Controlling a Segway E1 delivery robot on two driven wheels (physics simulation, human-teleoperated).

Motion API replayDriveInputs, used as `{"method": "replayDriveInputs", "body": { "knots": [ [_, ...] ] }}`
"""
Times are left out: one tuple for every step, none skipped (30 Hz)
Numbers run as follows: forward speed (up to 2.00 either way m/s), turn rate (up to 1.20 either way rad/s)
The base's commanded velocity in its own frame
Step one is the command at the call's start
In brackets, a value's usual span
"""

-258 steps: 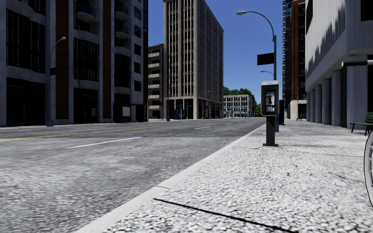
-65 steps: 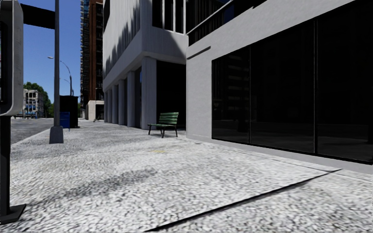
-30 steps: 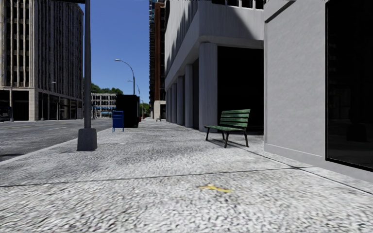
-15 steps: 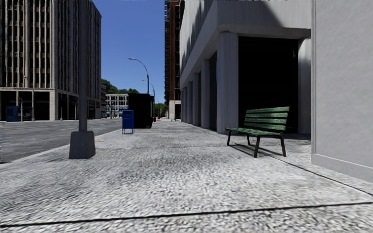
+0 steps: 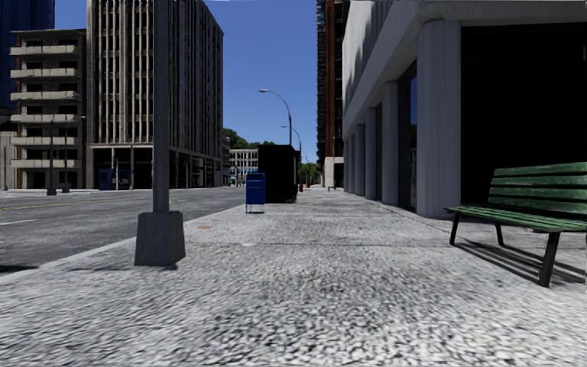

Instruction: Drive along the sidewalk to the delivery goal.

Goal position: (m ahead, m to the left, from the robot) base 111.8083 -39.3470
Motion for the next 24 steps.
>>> {"method": "replayDriveInputs", "body": {
  "knots": [
    [1.98,0.0],
    [1.98,0.0],
    [1.77,0.0],
    [1.58,0.0],
    [1.5,0.0],
    [1.5,0.0],
    [1.49,0.0],
    [1.48,0.0],
    [1.48,0.0],
    [1.48,0.0],
    [1.58,0.0],
    [1.7,0.0],
    [1.7,0.0],
    [1.85,0.0],
    [1.92,0.0],
    [1.94,0.0],
    [1.94,0.0],
    [1.94,0.0],
    [1.95,0.0],
    [1.95,0.0],
    [1.95,0.0],
    [1.95,0.0],
    [1.95,0.0],
    [1.95,0.0]
  ]
}}
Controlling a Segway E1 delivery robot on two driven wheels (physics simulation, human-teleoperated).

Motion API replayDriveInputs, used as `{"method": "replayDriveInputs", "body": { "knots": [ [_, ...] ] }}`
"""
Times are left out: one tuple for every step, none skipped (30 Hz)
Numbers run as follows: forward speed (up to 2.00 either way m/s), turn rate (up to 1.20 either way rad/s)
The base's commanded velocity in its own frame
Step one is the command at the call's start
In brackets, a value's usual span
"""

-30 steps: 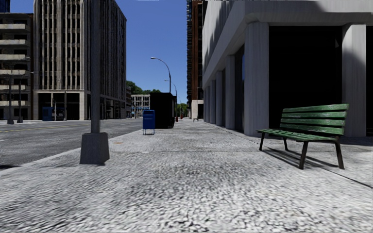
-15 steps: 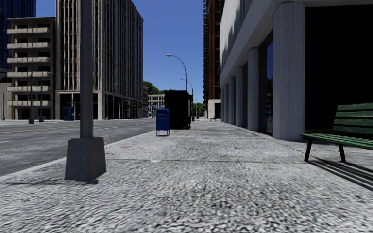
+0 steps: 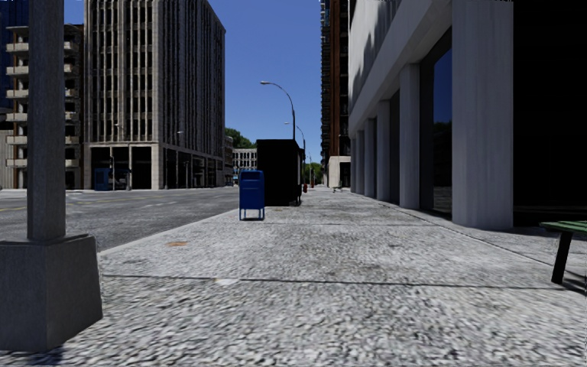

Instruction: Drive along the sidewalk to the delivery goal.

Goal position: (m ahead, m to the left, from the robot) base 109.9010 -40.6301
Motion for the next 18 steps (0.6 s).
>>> {"method": "replayDriveInputs", "body": {
  "knots": [
    [1.95,0.0],
    [1.95,0.0],
    [1.95,0.0],
    [1.95,0.0],
    [1.95,0.0],
    [1.95,0.0],
    [1.95,0.0],
    [1.95,0.0],
    [1.95,0.0],
    [1.95,0.0],
    [1.95,0.0],
    [1.95,0.0],
    [1.95,0.0],
    [1.95,0.0],
    [1.95,0.0],
    [1.95,0.0],
    [1.95,0.0],
    [1.9,-0.23]
  ]
}}
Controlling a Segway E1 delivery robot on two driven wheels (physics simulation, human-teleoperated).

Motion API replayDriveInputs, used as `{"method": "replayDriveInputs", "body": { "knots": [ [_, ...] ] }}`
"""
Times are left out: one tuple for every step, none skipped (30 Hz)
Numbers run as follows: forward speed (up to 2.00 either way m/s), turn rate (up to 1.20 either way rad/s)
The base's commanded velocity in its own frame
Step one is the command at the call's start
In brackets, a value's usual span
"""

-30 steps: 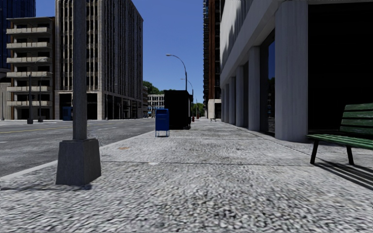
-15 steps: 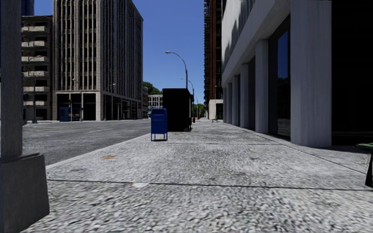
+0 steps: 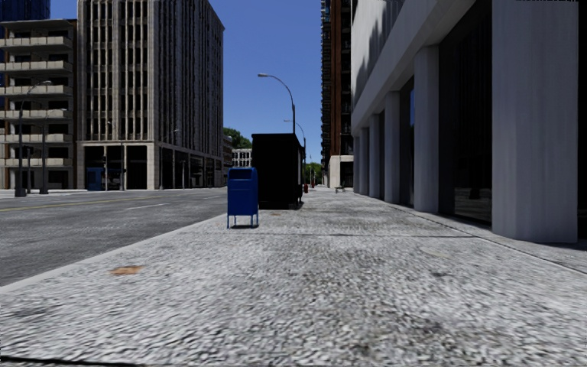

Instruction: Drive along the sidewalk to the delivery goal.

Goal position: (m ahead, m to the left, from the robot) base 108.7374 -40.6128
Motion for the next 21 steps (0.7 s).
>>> {"method": "replayDriveInputs", "body": {
  "knots": [
    [1.85,-0.51],
    [1.85,-0.51],
    [1.79,-0.65],
    [1.76,-0.68],
    [1.75,-0.61],
    [1.75,-0.61],
    [1.75,-0.41],
    [1.75,-0.21],
    [1.75,-0.15],
    [1.75,-0.15],
    [1.75,-0.13],
    [1.75,-0.13],
    [1.75,-0.13],
    [1.75,-0.13],
    [1.75,-0.13],
    [1.75,-0.17],
    [1.75,-0.17],
    [1.75,-0.23],
    [1.75,-0.29],
    [1.75,-0.35],
    [1.75,-0.35]
  ]
}}
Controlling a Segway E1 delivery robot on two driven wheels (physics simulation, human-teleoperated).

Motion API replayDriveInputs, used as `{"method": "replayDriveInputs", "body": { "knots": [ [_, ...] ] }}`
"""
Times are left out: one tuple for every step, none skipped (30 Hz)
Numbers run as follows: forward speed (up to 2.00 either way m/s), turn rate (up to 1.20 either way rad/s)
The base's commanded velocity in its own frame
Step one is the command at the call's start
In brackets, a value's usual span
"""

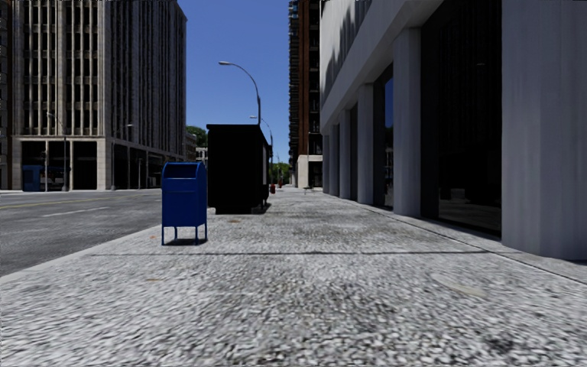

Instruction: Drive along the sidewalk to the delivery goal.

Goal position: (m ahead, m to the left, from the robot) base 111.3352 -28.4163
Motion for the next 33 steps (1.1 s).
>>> {"method": "replayDriveInputs", "body": {
  "knots": [
    [1.75,-0.43],
    [1.75,-0.54],
    [1.75,-0.56],
    [1.75,-0.56],
    [1.75,-0.57],
    [1.75,-0.49],
    [1.75,-0.49],
    [1.75,-0.32],
    [1.75,-0.26],
    [1.75,-0.25],
    [1.75,-0.25],
    [1.77,-0.23],
    [2.0,-0.16],
    [2.0,-0.08],
    [2.0,-0.08],
    [2.0,-0.04],
    [2.0,0.0],
    [2.0,0.0],
    [2.0,0.0],
    [2.0,0.0],
    [2.0,0.0],
    [2.0,0.0],
    [2.0,0.0],
    [2.0,0.0],
    [2.0,0.0],
    [2.0,0.0],
    [2.0,0.0],
    [2.0,0.0],
    [2.0,0.0],
    [2.0,0.0],
    [2.0,0.0],
    [2.0,0.0],
    [2.0,0.0]
  ]
}}
